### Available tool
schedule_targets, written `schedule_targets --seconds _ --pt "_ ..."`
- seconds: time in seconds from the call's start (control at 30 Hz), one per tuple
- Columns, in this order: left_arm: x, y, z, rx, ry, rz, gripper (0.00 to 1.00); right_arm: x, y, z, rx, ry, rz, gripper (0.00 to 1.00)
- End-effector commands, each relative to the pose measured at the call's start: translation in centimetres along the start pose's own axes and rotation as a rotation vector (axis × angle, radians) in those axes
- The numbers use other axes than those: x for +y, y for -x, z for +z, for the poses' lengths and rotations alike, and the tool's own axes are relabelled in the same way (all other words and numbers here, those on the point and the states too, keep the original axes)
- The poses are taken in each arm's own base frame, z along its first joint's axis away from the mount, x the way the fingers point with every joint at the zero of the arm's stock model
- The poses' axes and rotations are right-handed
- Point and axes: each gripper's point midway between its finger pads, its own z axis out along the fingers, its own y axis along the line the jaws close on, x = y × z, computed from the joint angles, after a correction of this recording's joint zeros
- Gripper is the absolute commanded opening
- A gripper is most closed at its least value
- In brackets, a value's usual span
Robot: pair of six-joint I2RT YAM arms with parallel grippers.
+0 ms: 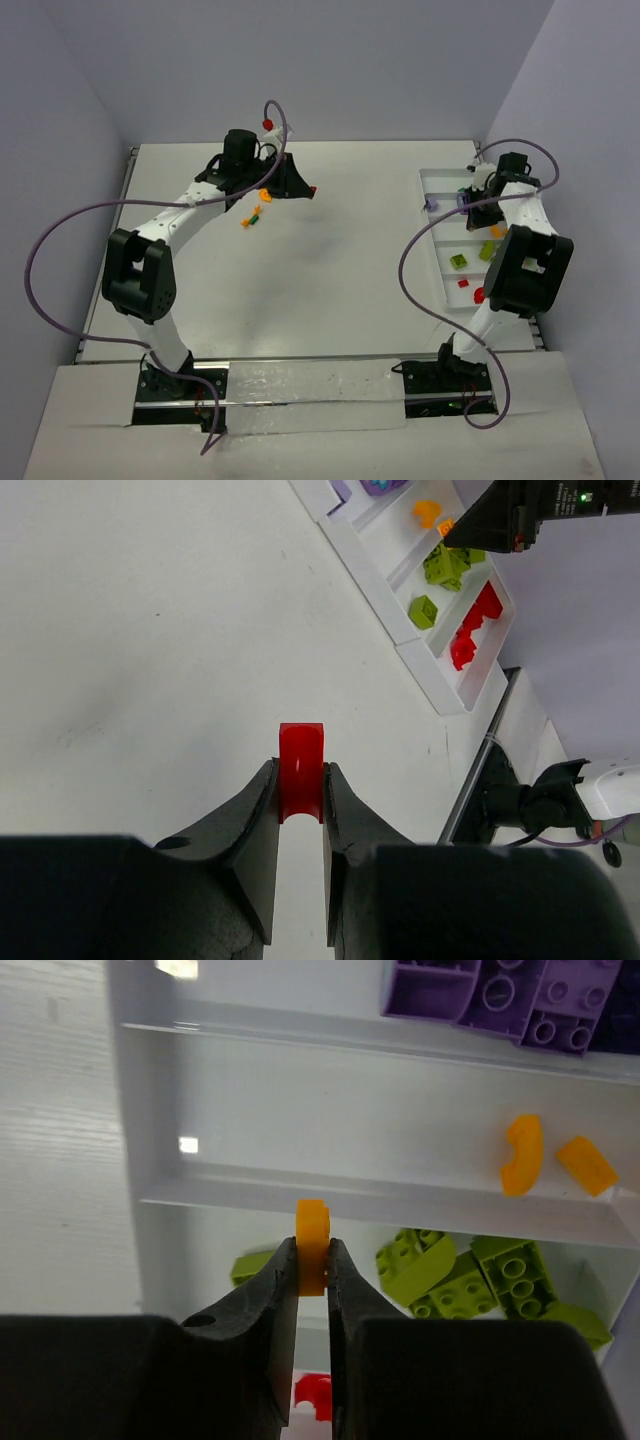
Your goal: Sort the legos into containers by color
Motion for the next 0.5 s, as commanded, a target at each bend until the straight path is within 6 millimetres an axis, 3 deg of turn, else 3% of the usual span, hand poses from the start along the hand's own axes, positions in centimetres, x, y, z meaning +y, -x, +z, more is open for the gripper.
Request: schedule_targets --seconds 0.0,0.17,0.27,0.33,0.37,0.4,0.47 --pt "0.2 1.6 0.4 -0.026 0.015 0.031 0.00 -1.9 -0.6 2.0 0.062 0.036 -0.021 0.00" --pt "0.6 1.7 0.7 -0.027 0.023 0.032 0.00 -3.6 -0.4 3.7 0.076 -0.001 -0.017 0.01" --pt "0.8 1.5 0.9 -0.020 0.024 0.024 0.00 -4.6 -0.6 4.5 0.092 -0.043 -0.023 0.17" --pt "1.0 1.3 1.0 -0.015 0.023 0.022 0.00 -5.1 -0.9 4.9 0.107 -0.061 -0.024 0.41" --pt "1.0 1.3 1.0 -0.014 0.021 0.022 0.00 -5.2 -0.8 4.9 0.107 -0.065 -0.023 0.43" --pt "0.8 1.1 1.0 -0.009 0.010 0.023 0.00 -5.0 -0.7 4.7 0.099 -0.062 -0.015 0.54" --pt "0.5 1.0 0.9 -0.006 -0.003 0.024 0.00 -4.8 0.0 3.9 0.075 -0.060 -0.005 0.62"
